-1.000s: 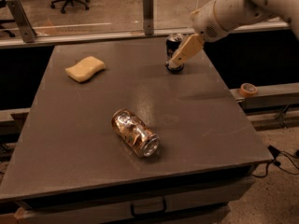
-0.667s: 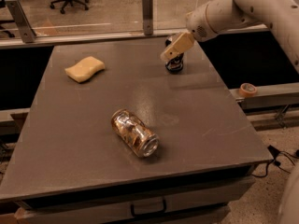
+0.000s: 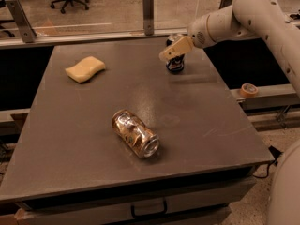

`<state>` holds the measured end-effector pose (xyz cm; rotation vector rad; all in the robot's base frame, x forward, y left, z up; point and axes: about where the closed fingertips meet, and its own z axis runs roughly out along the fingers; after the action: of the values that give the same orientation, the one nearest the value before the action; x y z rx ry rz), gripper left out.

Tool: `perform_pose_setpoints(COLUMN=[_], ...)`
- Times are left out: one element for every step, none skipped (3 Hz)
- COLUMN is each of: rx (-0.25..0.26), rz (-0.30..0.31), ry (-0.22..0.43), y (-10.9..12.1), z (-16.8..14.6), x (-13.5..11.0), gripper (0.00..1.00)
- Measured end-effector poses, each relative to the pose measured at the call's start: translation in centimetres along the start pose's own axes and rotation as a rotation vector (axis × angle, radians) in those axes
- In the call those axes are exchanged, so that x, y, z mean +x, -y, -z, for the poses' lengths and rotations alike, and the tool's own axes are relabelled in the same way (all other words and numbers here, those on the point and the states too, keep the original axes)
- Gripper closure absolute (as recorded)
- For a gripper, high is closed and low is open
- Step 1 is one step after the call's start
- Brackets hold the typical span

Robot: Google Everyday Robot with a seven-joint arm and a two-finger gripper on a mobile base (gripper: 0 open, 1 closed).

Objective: Pick pepsi can

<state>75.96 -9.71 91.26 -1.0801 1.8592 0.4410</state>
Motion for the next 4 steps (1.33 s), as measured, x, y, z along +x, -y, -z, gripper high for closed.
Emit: perform_pose_setpoints(rx=[-0.048,-0.128,-0.27,-0.526], rz=[-0.051,-0.052,0.011,0.12], ry=[0.014,0.037,0.076,0.177], y=[-0.9,-3.2,-8.1,-16.3], z=[-0.7,-0.9,-1.0,0.1], x=[0.6,-0.2,-3.0,-8.1], gripper=[0.18,0.41,0.64,0.88])
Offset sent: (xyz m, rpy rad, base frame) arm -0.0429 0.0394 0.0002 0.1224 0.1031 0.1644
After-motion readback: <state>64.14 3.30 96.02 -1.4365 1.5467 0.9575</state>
